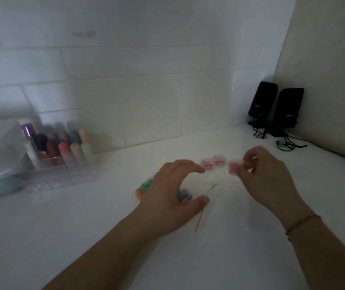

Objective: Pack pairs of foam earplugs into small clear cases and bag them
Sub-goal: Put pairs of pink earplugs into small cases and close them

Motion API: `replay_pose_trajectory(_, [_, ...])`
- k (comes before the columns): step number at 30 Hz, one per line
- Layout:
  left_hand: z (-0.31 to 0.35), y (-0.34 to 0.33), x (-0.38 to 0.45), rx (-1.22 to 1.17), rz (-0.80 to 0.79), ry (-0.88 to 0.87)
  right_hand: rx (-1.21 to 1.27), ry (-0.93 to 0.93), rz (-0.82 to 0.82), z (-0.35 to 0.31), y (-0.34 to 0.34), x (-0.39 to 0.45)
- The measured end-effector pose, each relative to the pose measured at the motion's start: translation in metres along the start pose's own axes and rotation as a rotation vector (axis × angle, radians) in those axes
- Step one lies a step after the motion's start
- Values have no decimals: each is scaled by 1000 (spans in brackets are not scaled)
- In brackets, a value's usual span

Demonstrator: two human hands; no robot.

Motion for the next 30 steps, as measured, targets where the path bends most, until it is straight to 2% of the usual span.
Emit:
replay_pose_trajectory(3, [-5, -12, -1, 164, -150, 17, -152, 78, -68, 0, -21, 4])
replay_pose_trajectory(6, [-5, -12, -3, 119, -160, 41, -298, 146, -45, -5, -30, 6])
replay_pose_trajectory(11, [-6, -11, -2, 77, -150, 34, -478, 148, -20, -1, -33, 6])
replay_pose_trajectory(15, [-6, -9, -1, 44, -124, 52, -413, 235, -15, -7, -24, 1])
replay_pose_trajectory(18, [-5, -7, 0, 50, -108, 68, -508, 315, -18, -13, -25, -5])
replay_pose_trajectory(26, [-5, -9, -1, 24, -131, 73, -618, 285, -149, -3, -42, 2])
replay_pose_trajectory(30, [-3, -7, -1, 25, -106, 67, -483, 240, -57, 4, -17, 6])
Point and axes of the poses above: each hand's wrist, its own x-axis towards the middle knuckle, its own y-axis out of the back of the hand, z = x × y, the point moved 5 cm from there along x, towards the middle knuckle, and after that the axes turned 11 degrees about -x, right-handed, at the moved point
